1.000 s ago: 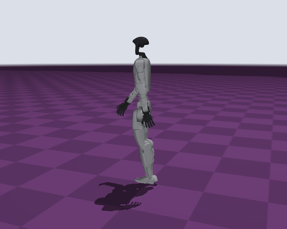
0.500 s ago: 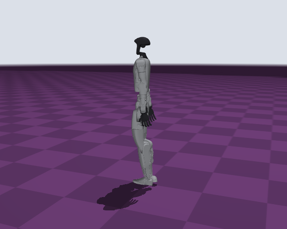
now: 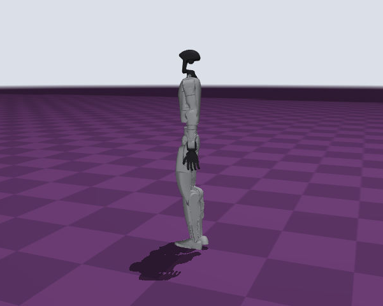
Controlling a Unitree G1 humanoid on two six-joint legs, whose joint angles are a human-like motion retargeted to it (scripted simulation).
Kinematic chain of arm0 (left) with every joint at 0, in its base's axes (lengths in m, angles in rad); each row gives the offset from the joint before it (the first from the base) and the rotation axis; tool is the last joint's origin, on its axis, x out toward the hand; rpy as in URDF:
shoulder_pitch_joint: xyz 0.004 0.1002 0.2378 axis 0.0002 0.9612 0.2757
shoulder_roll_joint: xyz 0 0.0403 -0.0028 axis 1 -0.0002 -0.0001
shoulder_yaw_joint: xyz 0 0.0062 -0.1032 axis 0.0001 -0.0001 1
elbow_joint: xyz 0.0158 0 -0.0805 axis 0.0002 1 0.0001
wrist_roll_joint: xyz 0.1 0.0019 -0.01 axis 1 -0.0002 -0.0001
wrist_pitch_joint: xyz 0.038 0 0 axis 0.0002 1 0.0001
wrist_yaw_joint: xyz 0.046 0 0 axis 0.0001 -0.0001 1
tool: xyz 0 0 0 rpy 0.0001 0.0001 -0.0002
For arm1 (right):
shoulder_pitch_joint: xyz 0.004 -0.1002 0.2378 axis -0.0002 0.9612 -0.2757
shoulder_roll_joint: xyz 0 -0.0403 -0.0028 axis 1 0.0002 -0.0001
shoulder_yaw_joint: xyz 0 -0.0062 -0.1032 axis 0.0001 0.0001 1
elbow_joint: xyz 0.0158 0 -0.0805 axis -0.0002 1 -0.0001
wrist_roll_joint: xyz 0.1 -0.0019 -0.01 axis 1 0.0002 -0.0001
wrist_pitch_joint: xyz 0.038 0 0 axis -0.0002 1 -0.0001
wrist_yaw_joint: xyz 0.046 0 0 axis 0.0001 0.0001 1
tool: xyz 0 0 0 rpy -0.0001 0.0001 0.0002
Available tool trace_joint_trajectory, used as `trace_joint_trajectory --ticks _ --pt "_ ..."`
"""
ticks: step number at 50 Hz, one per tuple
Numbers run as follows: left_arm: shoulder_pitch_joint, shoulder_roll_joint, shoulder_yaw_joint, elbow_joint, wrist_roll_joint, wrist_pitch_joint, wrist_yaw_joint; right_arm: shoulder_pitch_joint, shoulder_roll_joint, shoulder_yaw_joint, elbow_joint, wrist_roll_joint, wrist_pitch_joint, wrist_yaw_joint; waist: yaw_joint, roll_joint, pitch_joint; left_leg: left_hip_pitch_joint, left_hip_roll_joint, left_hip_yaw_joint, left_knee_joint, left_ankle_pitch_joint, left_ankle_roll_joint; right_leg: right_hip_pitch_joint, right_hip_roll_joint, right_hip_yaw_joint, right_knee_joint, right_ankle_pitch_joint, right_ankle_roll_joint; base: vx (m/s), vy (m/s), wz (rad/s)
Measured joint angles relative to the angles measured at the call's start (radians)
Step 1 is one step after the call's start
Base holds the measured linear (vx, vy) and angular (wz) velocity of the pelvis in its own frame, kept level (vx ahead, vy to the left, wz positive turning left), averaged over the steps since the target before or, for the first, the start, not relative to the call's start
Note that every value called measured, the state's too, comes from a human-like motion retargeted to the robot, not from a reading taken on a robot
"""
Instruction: In place motions
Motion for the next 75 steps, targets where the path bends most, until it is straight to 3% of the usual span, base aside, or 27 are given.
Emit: trace_joint_trajectory --ticks 12,14,16,18,20,26,32,34,40,55,57,60,65,69,73,75 --pt "0.009 -0.047 -0.011 0.019 -0.051 -0.021 0.051 0.053 -0.04 -0.023 0.036 -0.065 -0.004 -0.011 0.127 -0.01 0.057 -0.185 -0.042 -0.172 0.088 0.009 0.024 0.053 -0.038 -0.285 -0.037 -0.052 0.013 -0.17 0.06 1.56" --pt "0.012 -0.048 -0.013 0.031 -0.055 -0.02 0.061 0.068 -0.043 -0.034 0.037 -0.073 -0.005 -0.013 0.149 -0.007 0.061 -0.193 -0.021 -0.098 0.09 -0.005 -0.024 0.059 -0.038 -0.345 -0.043 -0.062 0.02 -0.18 0.15 2.08" --pt "0.018 -0.048 -0.012 0.045 -0.061 -0.02 0.069 0.079 -0.043 -0.048 0.034 -0.079 -0.005 -0.015 0.161 0.001 0.06 -0.182 0.026 0.041 0.092 0.011 -0.11 0.065 -0.031 -0.406 -0.047 -0.074 0.028 -0.17 0.15 2.22" --pt "0.027 -0.046 -0.009 0.061 -0.073 -0.02 0.077 0.087 -0.041 -0.061 0.028 -0.084 -0.004 -0.016 0.155 0.008 0.053 -0.155 0.08 0.206 0.099 0.062 -0.203 0.07 -0.024 -0.47 -0.05 -0.084 0.038 -0.14 0.13 2.41" --pt "0.035 -0.044 -0.001 0.077 -0.088 -0.021 0.093 0.092 -0.037 -0.069 0.018 -0.082 -0.005 -0.017 0.135 0.008 0.038 -0.127 0.119 0.376 0.104 0.145 -0.259 0.067 -0.024 -0.537 -0.051 -0.087 0.049 -0.14 0.21 2.53" --pt "0.065 -0.054 0.067 0.12 -0.136 -0.021 0.151 0.087 -0.02 -0.046 -0.018 -0.058 -0.012 -0.021 0.102 -0.027 0.002 -0.045 0.176 0.582 0.133 0.361 -0.259 0.074 -0.049 -0.647 -0.044 -0.088 0.077 0.0 0.14 1.61" --pt "0.093 -0.089 0.138 0.116 -0.166 -0.026 0.156 0.057 -0.001 -0.027 -0.082 -0.056 -0.015 -0.015 0.149 -0.031 0.004 0.018 0.186 0.505 0.081 0.488 -0.23 0.1 -0.043 -0.668 -0.037 -0.072 0.086 0.06 0.19 0.39" --pt "0.095 -0.106 0.154 0.118 -0.172 -0.025 0.152 0.05 0.001 -0.029 -0.109 -0.05 -0.02 -0.012 0.161 -0.01 -0.01 0.001 0.165 0.459 0.026 0.462 -0.259 0.089 -0.022 -0.669 -0.039 -0.06 0.081 0.06 0.28 0.11" --pt "0.098 -0.128 0.179 0.114 -0.161 -0.018 0.136 0.036 0.016 0.016 -0.146 -0.022 -0.029 -0.017 0.164 0.005 -0.027 0.005 0.12 0.444 -0.047 0.37 -0.259 0.095 -0.018 -0.644 -0.044 -0.024 0.071 0.13 0.24 -0.17" --pt "-0.007 -0.039 0.119 -0.042 -0.067 0.028 0.024 0.049 0.019 -0.02 -0.007 -0.006 0.006 0.032 0.152 0.013 -0.049 -0.074 0.075 0.262 -0.02 0.195 -0.259 0.123 -0.048 -0.71 0.001 0.079 0.032 0.1 0.25 0.34" --pt "-0.017 -0.035 0.121 -0.05 -0.072 0.028 0.022 0.054 0.019 -0.032 -0.002 0.009 0.002 0.044 0.132 0.016 -0.049 -0.076 0.076 0.25 -0.022 0.179 -0.259 0.118 -0.049 -0.681 0.019 0.044 0.024 0.11 0.16 0.75" --pt "-0.03 -0.026 0.116 -0.046 -0.074 0.027 0.025 0.059 0.022 -0.04 -0.002 0.027 0.0 0.034 0.098 0.031 -0.039 -0.065 0.092 0.237 -0.024 0.161 -0.259 0.07 -0.039 -0.463 0.071 -0.02 -0.009 0.15 0.11 0.8" --pt "-0.056 -0.015 0.098 -0.021 -0.055 0.031 0.033 0.051 0.028 -0.034 -0.015 0.047 -0.008 0.025 -0.014 0.032 0.003 -0.075 0.096 0.159 -0.011 0.154 -0.236 -0.026 0.002 -0.165 0.146 -0.071 0.048 0.03 0.04 1.43" --pt "-0.068 -0.013 0.094 -0.008 -0.029 0.035 0.015 0.033 0.028 -0.015 -0.022 0.033 -0.006 0.029 -0.079 0.02 0.026 -0.097 0.08 0.089 -0.003 0.15 -0.211 -0.088 0.054 -0.011 0.14 -0.127 0.043 0.0 0.01 1.39" --pt "-0.064 -0.02 0.087 0.011 -0.012 0.038 0.004 0.027 0.031 -0.014 -0.027 0.018 0.003 0.04 -0.12 0.004 0.041 -0.095 0.045 0.019 -0.008 0.147 -0.185 -0.135 0.107 0.146 0.089 -0.172 -0.004 0.08 0.01 1.41" --pt "-0.061 -0.023 0.081 0.025 -0.007 0.041 0.0 0.028 0.034 -0.018 -0.03 0.018 0.004 0.043 -0.121 -0.002 0.048 -0.088 0.031 -0.015 -0.008 0.145 -0.178 -0.146 0.132 0.201 0.062 -0.118 -0.096 0.1 0.02 1.1"
